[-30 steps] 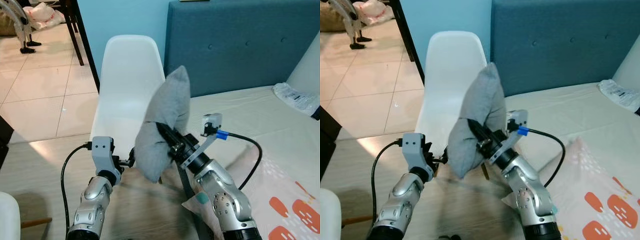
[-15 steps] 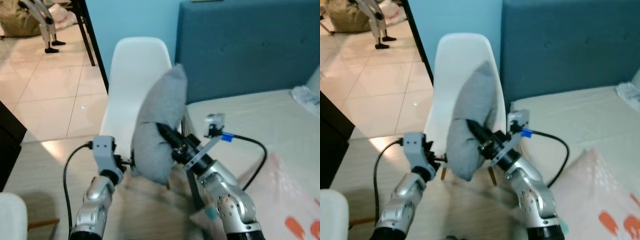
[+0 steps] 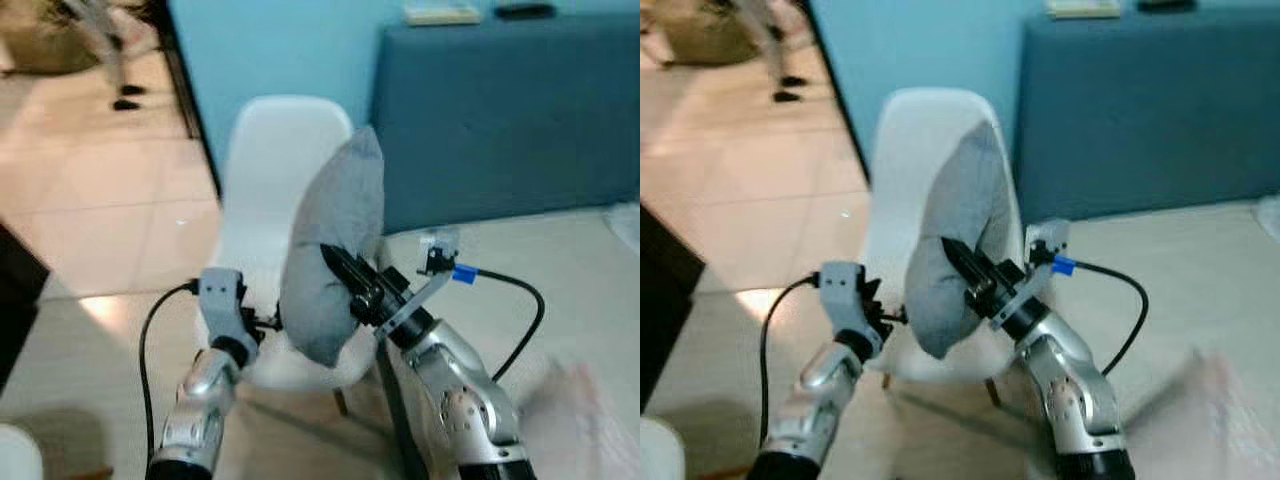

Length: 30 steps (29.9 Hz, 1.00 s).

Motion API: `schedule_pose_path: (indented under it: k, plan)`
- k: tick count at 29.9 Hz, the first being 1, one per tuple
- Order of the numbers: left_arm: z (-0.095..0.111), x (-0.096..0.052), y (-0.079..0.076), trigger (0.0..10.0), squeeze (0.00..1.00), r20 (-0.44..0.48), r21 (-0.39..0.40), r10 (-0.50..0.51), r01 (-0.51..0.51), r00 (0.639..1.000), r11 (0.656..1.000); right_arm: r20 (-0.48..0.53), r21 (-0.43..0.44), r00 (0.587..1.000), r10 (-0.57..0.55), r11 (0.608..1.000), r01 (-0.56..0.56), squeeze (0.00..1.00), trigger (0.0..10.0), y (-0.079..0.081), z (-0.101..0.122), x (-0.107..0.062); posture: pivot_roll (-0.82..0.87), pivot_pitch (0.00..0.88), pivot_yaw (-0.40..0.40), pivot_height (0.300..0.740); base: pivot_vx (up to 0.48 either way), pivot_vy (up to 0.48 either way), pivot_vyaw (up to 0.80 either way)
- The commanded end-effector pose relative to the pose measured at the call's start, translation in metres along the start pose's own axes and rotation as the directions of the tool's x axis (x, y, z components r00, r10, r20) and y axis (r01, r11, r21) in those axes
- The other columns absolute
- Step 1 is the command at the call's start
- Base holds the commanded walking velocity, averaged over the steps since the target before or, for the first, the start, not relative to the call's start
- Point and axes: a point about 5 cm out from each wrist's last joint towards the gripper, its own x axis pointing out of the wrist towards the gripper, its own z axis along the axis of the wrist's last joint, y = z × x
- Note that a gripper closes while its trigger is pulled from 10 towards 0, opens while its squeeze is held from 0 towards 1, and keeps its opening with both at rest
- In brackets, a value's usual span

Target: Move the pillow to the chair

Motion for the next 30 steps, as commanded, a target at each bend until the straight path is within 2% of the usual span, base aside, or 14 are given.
schedule_pose_path:
  k: [1,6,11,16,21,25,30]
  plan:
    - [-0.005,-0.003,0.003,10.0,0.00,-0.023,0.000,0.011,-0.011,1.000,1.000,0.040,-0.002,0.993,0.108,0.994,-0.108,0.00,10.0,0.014,0.009,0.009,-0.02,0.134,0.022,0.740,0.296,0.000,0.00]
    - [-0.004,-0.002,0.003,10.0,0.00,-0.021,-0.005,0.017,-0.017,1.000,1.000,0.006,-0.021,0.997,0.083,0.996,-0.083,0.00,10.0,0.011,0.006,0.008,-0.02,0.132,0.023,0.740,0.000,0.000,0.00]
    - [-0.004,-0.001,0.002,10.0,0.00,-0.018,-0.008,0.017,-0.017,1.000,1.000,-0.083,-0.065,0.996,0.022,0.998,-0.028,0.00,10.0,0.004,-0.002,0.009,-0.02,0.129,0.025,0.740,0.000,0.000,0.00]
    - [-0.002,-0.001,0.000,10.0,0.00,-0.017,0.002,0.010,-0.010,1.000,1.000,-0.138,-0.079,0.986,-0.092,0.994,0.081,0.00,10.0,-0.011,-0.005,0.013,-0.02,0.137,0.029,0.740,0.000,0.000,0.00]
    - [0.005,0.000,0.003,10.0,0.00,0.004,0.018,0.005,-0.005,1.000,1.000,-0.110,-0.101,0.980,-0.163,0.983,0.152,0.00,10.0,-0.025,0.002,0.017,-0.02,0.143,0.029,0.715,0.000,0.000,0.00]
    - [0.010,0.002,0.006,10.0,0.00,0.018,0.027,0.006,-0.006,1.000,1.000,-0.101,-0.100,0.982,-0.158,0.984,0.148,0.00,10.0,-0.028,0.005,0.020,-0.01,0.143,0.028,0.700,0.000,0.000,0.00]
    - [0.015,0.004,0.008,10.0,0.00,0.033,0.038,0.006,-0.007,0.999,0.999,-0.071,-0.057,0.990,-0.119,0.992,0.115,0.00,10.0,-0.029,0.008,0.028,-0.01,0.143,0.026,0.680,0.000,0.000,0.00]
